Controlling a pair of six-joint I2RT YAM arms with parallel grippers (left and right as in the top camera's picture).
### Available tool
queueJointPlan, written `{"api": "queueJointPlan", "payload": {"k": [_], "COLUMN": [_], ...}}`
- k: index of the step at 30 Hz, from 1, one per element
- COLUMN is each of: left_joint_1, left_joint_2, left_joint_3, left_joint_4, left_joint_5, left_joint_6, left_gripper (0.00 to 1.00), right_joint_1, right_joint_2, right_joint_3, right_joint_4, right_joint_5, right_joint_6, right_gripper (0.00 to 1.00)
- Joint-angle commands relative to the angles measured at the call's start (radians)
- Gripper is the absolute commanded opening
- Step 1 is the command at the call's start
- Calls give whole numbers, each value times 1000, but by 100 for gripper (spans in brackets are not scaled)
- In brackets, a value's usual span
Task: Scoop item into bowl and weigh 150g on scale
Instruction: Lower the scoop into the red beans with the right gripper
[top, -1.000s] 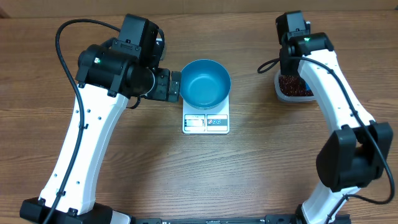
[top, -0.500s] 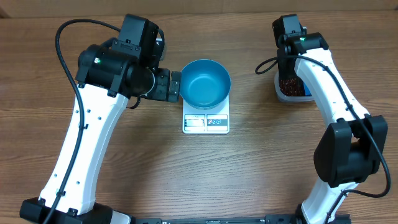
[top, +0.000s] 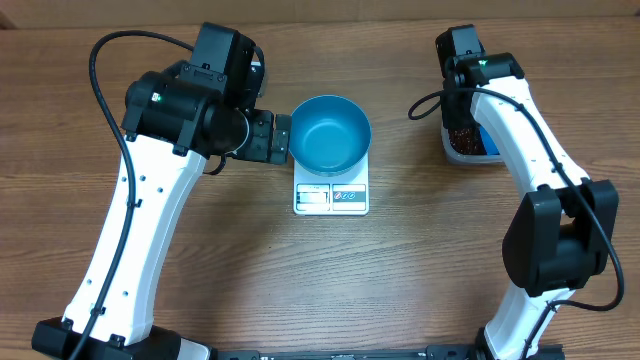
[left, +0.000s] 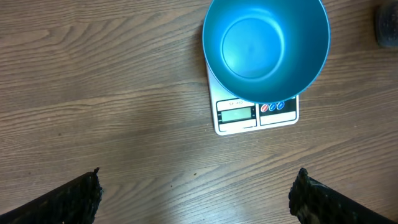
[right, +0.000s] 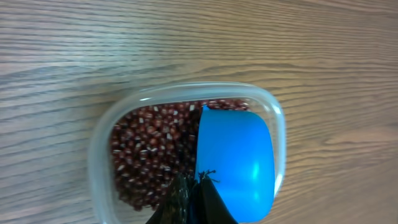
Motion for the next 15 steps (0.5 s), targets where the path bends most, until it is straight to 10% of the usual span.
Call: {"api": "queueJointPlan", "payload": {"k": [1,15], "left_joint_1": [4,4], "left_joint_2": [-15,-15], "left_joint_3": [11,11], "left_joint_4": [3,3], "left_joint_5": [-9,-8], "left_joint_6": [23,23], "left_gripper": [99,99], "right_joint_1": [-7,-127], "right_joint_2": [20,20], "right_joint_3": [20,20], "right_joint_4": [3,-10], "right_joint_5": [-95,-319], "right_joint_6": [27,56], "right_gripper": [4,4]}}
